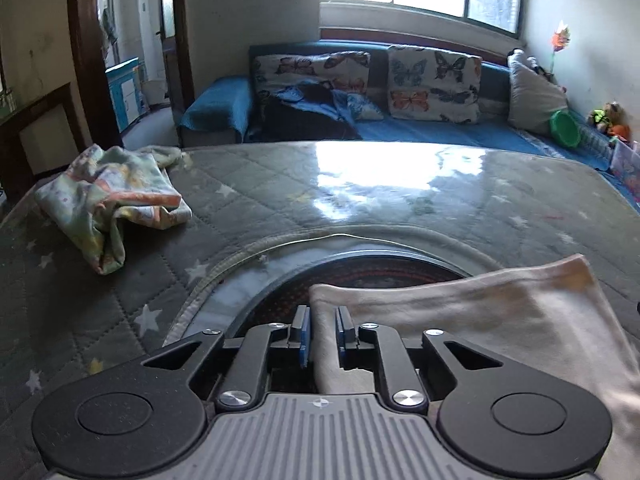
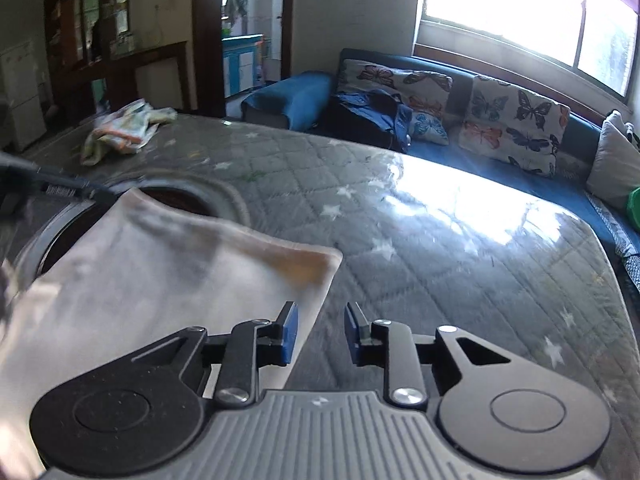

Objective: Fold clothes

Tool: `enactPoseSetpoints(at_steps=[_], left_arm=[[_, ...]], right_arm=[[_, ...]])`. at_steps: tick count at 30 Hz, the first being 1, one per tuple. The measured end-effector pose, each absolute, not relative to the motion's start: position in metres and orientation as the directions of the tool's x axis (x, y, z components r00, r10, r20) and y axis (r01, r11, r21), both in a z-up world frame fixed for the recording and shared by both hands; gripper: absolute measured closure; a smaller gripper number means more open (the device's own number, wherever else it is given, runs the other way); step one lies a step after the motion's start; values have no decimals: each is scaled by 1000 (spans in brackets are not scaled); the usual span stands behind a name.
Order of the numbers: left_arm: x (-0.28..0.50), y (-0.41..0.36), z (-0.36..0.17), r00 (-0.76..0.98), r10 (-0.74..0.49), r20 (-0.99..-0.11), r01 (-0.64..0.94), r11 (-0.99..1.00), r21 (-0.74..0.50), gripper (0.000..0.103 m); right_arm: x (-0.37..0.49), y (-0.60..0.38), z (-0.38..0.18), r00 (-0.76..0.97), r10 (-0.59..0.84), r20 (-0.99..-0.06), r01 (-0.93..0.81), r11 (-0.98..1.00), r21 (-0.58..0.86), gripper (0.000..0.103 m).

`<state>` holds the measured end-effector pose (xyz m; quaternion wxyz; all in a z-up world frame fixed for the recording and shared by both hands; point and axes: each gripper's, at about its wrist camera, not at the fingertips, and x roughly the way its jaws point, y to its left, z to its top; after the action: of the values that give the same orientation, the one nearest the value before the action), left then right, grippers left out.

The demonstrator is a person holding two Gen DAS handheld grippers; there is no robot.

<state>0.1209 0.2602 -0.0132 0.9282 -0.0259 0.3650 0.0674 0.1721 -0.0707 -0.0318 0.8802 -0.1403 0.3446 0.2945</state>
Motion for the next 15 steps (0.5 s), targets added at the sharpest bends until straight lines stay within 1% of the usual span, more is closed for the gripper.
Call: enactPoseSetpoints(at_steps=[3,7,8,10,15], left_arm=[[101,246,-6,733,74,-677,-96,995,4,83],[67,224,-2,737,-1,-676,-19,1000,-22,82],[57,218,-3,736,-20,-677,-1,1000,-30,81],[35,205,-6,731,-59,-680,35,998,-49,76],[-8,180,-21,706,-127,-697,97,992,-83,75]], right_arm=[[145,-80,-29,567,434,-700,-642,766,-45,78],[109,-86,-29,537,461,-706,-683,729,-42,77],[100,-87,-29,529,470,-706,-692,720,-39,77],[84,-87,-30,526,479,-703,-709,703,-50,77],[49,-87,-45,506,487,-712,-733,677,-58,77]])
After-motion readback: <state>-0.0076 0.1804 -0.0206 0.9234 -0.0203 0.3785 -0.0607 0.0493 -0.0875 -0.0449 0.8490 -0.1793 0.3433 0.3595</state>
